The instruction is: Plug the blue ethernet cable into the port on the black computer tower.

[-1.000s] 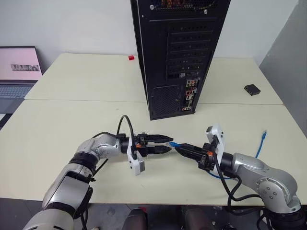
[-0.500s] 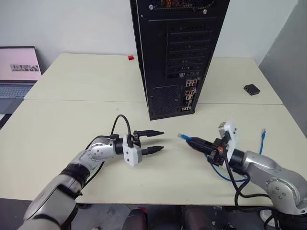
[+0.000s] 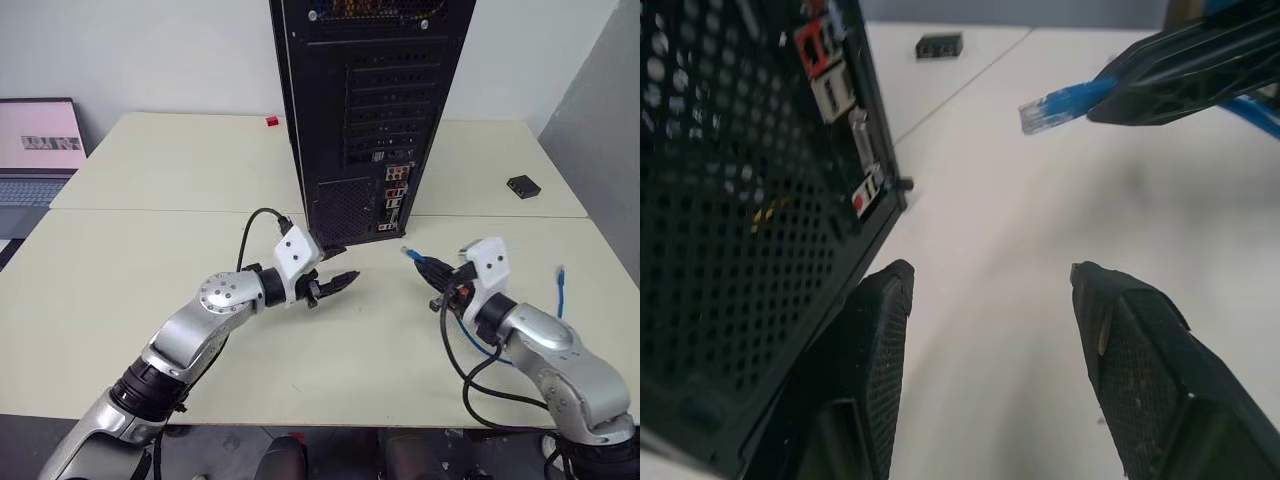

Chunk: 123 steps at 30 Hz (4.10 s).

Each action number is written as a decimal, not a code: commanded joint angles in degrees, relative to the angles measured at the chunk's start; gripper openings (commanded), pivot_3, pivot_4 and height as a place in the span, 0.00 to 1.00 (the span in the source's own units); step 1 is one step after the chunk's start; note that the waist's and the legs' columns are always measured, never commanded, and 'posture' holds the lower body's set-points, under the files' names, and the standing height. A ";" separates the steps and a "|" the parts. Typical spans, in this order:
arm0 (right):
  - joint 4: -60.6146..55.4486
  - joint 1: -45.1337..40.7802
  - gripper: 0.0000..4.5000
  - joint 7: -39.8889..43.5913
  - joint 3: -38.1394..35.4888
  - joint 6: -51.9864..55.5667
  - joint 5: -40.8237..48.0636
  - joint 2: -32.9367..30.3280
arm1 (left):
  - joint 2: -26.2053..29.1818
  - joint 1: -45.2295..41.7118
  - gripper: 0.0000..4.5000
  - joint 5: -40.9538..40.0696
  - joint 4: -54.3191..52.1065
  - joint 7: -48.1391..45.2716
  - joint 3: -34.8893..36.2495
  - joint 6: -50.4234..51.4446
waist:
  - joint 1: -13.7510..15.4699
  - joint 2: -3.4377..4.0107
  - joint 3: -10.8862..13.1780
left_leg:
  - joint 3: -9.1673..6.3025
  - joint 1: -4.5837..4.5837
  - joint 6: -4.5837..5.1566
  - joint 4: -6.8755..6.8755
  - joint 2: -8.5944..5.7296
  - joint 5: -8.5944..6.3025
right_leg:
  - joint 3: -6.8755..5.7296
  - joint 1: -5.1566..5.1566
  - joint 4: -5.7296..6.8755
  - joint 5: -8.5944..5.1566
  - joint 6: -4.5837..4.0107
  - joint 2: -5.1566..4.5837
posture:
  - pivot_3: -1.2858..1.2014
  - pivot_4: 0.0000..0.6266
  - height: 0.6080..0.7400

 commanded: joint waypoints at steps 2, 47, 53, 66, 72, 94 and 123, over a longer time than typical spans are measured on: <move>0.20 -0.44 0.00 -1.00 1.23 -2.71 -3.59 1.73 | -1.91 -0.73 0.60 3.60 -5.39 3.54 3.64 5.41 | 0.02 0.00 0.00 | 0.02 0.00 -0.01 0.00 0.00 0.00 | 0.02 0.00 -0.03 0.00 0.00 0.00 | 0.52 0.24 1.00; 8.80 -17.94 0.00 -11.28 5.96 0.36 -24.00 14.46 | -14.65 -3.63 0.60 13.75 -3.01 4.53 9.17 13.43 | 0.04 0.00 0.00 | 0.06 -0.10 -0.15 -0.02 -0.02 0.08 | 0.07 -0.08 -0.11 0.01 -0.01 -0.09 | 0.52 0.24 1.00; 9.31 -18.61 0.00 -12.74 5.32 1.39 -25.48 16.00 | -15.19 -2.65 0.60 13.10 -3.84 2.97 9.16 13.79 | 0.03 0.00 0.00 | 0.06 -0.17 -0.14 -0.03 -0.02 0.07 | 0.06 -0.12 -0.17 0.01 -0.01 -0.11 | 0.52 0.24 1.00; 9.73 -18.11 0.00 -13.82 4.32 1.04 -25.10 21.41 | -15.97 -2.02 0.60 13.32 -4.03 0.77 9.16 13.00 | 0.00 0.00 0.00 | 0.05 -0.17 -0.11 -0.05 -0.01 0.05 | 0.05 -0.14 -0.15 0.01 -0.01 -0.11 | 0.52 0.24 1.00; 11.47 -18.10 0.00 -14.67 3.77 -0.10 -25.60 23.03 | -15.28 -1.61 0.60 13.43 -3.68 0.14 9.90 12.40 | 0.00 0.00 0.00 | 0.06 -0.17 -0.07 -0.05 -0.01 0.04 | 0.06 -0.14 -0.15 0.01 -0.01 -0.11 | 0.52 0.24 1.00; 12.82 -19.91 0.00 -15.02 1.93 0.07 -24.24 25.85 | -15.27 -0.46 0.60 13.19 -4.77 -0.64 11.51 11.70 | -0.01 0.01 0.00 | 0.07 -0.19 -0.06 -0.08 0.00 0.03 | 0.06 -0.18 -0.17 0.01 -0.01 -0.11 | 0.52 0.24 1.00; 14.71 -20.19 0.00 -16.99 -1.91 1.31 -20.91 29.86 | -15.35 -0.26 0.60 13.51 -4.46 -1.27 12.35 10.66 | -0.03 0.02 0.01 | 0.07 -0.19 -0.05 -0.10 0.00 0.03 | 0.07 -0.20 -0.17 0.01 -0.01 -0.11 | 0.52 0.24 1.00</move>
